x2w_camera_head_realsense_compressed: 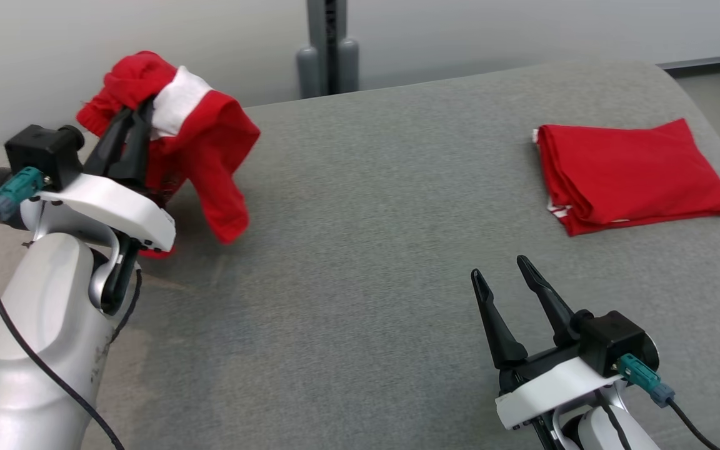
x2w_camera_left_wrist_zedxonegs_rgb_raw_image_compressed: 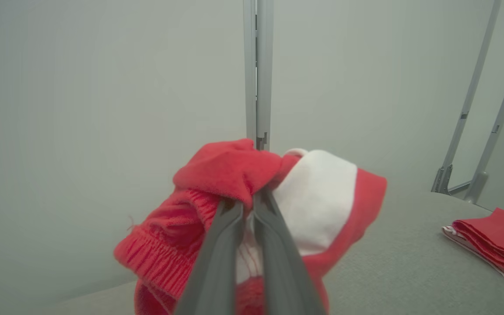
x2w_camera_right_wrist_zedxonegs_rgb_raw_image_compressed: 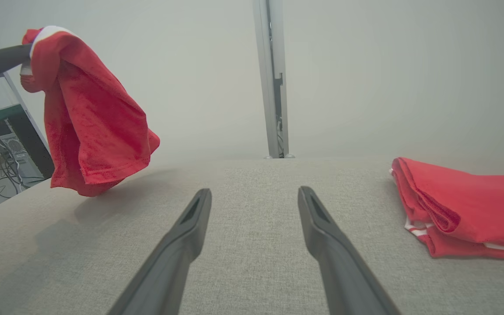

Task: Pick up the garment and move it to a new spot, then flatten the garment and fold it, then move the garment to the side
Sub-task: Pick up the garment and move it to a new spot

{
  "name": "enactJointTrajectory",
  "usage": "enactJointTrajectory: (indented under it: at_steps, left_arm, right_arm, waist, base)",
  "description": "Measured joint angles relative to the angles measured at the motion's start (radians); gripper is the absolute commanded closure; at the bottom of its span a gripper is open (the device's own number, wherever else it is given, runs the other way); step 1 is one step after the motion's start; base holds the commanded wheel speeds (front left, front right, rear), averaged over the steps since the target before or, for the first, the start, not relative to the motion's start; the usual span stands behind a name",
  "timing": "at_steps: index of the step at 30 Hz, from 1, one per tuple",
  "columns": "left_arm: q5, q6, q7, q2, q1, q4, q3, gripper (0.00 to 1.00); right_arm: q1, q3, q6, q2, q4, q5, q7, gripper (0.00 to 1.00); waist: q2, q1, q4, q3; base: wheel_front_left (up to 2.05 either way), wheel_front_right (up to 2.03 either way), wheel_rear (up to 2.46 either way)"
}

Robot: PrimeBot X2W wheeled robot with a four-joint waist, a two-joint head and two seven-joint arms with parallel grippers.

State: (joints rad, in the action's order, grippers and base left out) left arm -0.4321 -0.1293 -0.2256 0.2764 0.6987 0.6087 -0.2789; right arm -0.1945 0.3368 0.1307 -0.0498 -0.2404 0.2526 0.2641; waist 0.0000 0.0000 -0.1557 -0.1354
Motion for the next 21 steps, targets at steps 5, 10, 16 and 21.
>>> enactJointTrajectory:
  at_steps: [5, 10, 16, 21]
  left_arm:
    - [0.003, 0.0, 0.03, -0.008, -0.017, -0.046, -0.031, 1.0]
    - [0.01, 0.003, 0.051, -0.022, -0.021, -0.082, -0.061, 1.0]
    - [0.018, 0.005, 0.091, -0.04, -0.061, -0.088, -0.104, 1.0]
    - [0.027, 0.007, 0.108, -0.053, -0.096, -0.054, -0.141, 1.0]
  right_arm:
    - [0.001, 0.004, 0.0, 0.001, 0.011, 0.022, 0.0, 0.0]
    - [0.001, 0.001, 0.0, 0.002, 0.022, 0.029, 0.0, 0.0]
    - [0.001, -0.002, 0.0, 0.001, 0.033, 0.036, 0.0, 0.0]
    - [0.002, -0.003, 0.0, 0.001, 0.04, 0.04, 0.0, 0.0]
  waist:
    - [0.0, 0.0, -0.062, 0.003]
    - [0.0, 0.0, -0.113, 0.001]
    - [0.0, 0.0, -0.148, -0.011]
    - [0.0, 0.0, -0.158, -0.035]
  base:
    - [0.0, 0.0, 0.0]
    - [0.0, 0.0, 0.0]
    - [0.0, 0.0, 0.0]
    - [0.0, 0.0, 0.0]
